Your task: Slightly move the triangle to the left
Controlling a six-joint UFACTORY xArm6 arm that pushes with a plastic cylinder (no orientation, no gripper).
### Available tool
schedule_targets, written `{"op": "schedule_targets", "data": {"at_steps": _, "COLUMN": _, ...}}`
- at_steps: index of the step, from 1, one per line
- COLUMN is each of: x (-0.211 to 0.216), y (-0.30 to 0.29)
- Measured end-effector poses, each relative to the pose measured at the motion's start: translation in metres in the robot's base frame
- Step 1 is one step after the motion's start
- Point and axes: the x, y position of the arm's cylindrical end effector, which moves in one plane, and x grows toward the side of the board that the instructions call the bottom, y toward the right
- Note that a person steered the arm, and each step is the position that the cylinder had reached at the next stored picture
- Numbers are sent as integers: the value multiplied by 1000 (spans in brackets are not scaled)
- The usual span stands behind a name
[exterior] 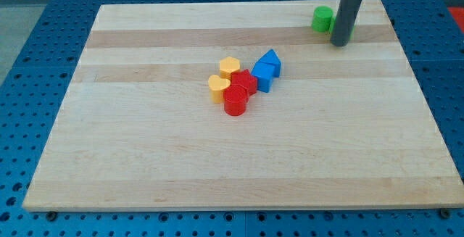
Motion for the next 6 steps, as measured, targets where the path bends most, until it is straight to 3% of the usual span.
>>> {"op": "schedule_targets", "data": {"at_steps": 4, "x": 0, "y": -14}}
{"op": "schedule_targets", "data": {"at_steps": 6, "x": 47, "y": -91}}
